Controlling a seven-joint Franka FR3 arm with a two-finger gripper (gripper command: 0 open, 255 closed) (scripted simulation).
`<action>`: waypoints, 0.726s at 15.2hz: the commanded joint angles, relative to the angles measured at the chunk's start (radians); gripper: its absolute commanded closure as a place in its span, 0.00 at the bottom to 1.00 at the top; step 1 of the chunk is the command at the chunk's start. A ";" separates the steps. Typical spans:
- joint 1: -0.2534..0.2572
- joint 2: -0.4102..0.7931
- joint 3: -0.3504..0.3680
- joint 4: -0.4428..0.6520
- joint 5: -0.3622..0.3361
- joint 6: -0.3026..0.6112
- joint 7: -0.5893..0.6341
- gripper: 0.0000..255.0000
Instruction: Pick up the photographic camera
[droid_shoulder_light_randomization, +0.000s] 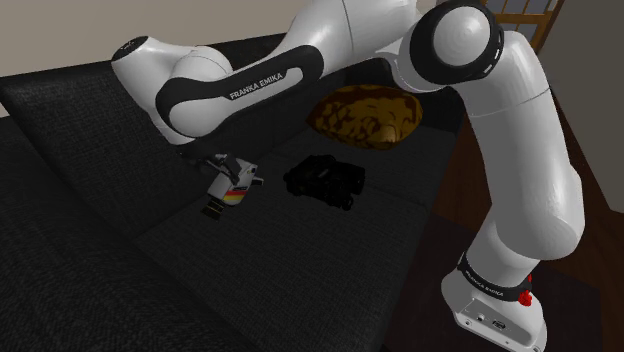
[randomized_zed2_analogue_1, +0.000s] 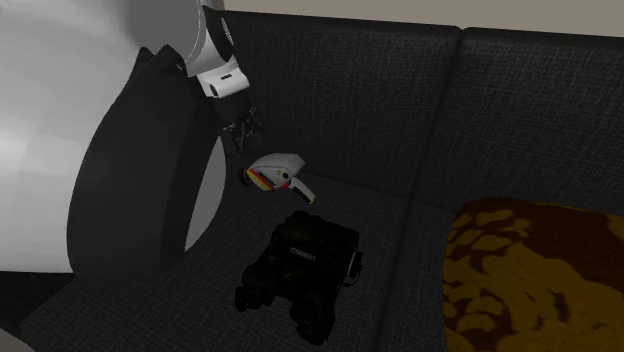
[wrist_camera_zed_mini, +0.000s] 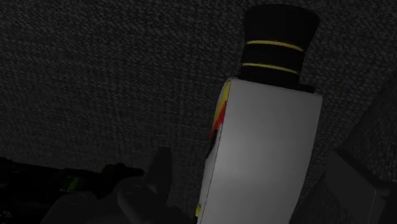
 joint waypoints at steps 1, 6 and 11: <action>0.050 0.070 -0.032 0.100 -0.027 -0.040 0.028 0.00; 0.044 0.088 -0.038 0.060 -0.040 0.009 0.050 0.00; 0.041 0.098 -0.042 0.041 -0.048 0.033 0.060 1.00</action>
